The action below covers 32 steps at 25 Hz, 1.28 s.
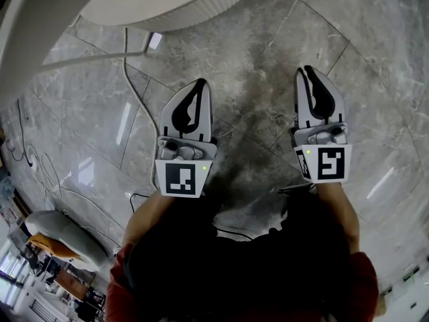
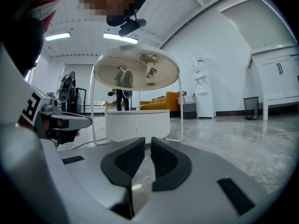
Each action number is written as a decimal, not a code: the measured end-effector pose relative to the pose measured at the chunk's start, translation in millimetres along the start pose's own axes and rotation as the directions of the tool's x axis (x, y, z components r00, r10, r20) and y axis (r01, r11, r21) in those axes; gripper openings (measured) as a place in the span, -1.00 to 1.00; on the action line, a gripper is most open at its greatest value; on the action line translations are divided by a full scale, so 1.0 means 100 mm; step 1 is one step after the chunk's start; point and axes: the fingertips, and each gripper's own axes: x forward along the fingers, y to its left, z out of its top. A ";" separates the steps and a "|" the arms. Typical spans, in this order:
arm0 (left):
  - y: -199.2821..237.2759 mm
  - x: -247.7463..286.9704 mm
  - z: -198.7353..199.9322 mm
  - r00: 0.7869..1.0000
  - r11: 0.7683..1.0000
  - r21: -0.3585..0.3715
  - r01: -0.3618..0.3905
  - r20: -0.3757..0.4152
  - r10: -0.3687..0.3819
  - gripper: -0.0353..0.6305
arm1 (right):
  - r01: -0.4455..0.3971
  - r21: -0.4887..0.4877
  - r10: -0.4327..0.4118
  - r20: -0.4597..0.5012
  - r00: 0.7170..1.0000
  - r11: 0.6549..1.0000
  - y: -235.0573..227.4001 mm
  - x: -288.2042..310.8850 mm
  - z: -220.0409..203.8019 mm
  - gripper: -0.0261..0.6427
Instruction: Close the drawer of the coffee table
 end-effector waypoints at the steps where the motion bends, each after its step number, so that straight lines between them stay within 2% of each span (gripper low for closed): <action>1: 0.00 0.00 0.00 1.000 1.000 0.000 0.001 0.002 -0.001 -0.86 | 0.007 -0.002 -0.007 0.001 1.000 1.000 -0.01 0.00 0.00 -0.80; 9: 0.00 0.00 0.02 1.000 1.000 0.004 0.002 0.009 -0.002 -0.86 | 0.024 -0.007 -0.024 0.007 1.000 1.000 -0.03 -0.03 0.01 -0.85; 12: -0.01 0.00 0.08 1.000 1.000 0.027 0.015 0.021 -0.015 -0.86 | 0.012 -0.017 -0.012 0.010 1.000 1.000 0.00 -0.03 0.05 -0.85; 16: -0.05 0.08 0.35 0.997 0.996 0.063 0.060 0.052 -0.064 -0.86 | 0.009 -0.135 -0.005 0.025 1.000 0.991 0.04 0.01 0.39 -0.85; 17: -0.06 0.09 0.44 0.996 0.995 0.071 0.076 0.048 -0.080 -0.86 | 0.007 -0.138 -0.004 0.026 1.000 0.990 0.07 0.00 0.52 -0.85; 21: -0.14 0.00 1.13 0.988 0.984 0.120 0.129 0.072 -0.138 -0.86 | -0.004 -0.102 0.003 -0.012 1.000 0.995 0.15 -0.23 1.15 -0.85; 26: -0.16 -0.33 2.27 0.987 0.982 0.105 0.156 0.025 -0.159 -0.86 | 0.009 -0.076 -0.013 -0.059 0.998 0.997 0.25 -0.63 2.26 -0.85; 29: -0.10 -0.56 3.14 0.990 0.987 0.086 0.138 0.010 -0.140 -0.86 | 0.040 -0.059 -0.044 -0.073 0.996 0.997 0.26 -0.89 3.12 -0.85; 32: 0.08 -0.80 4.05 0.998 0.997 0.038 0.061 -0.010 -0.060 -0.86 | 0.087 -0.051 -0.089 -0.044 0.995 0.995 0.25 -1.15 4.13 -0.85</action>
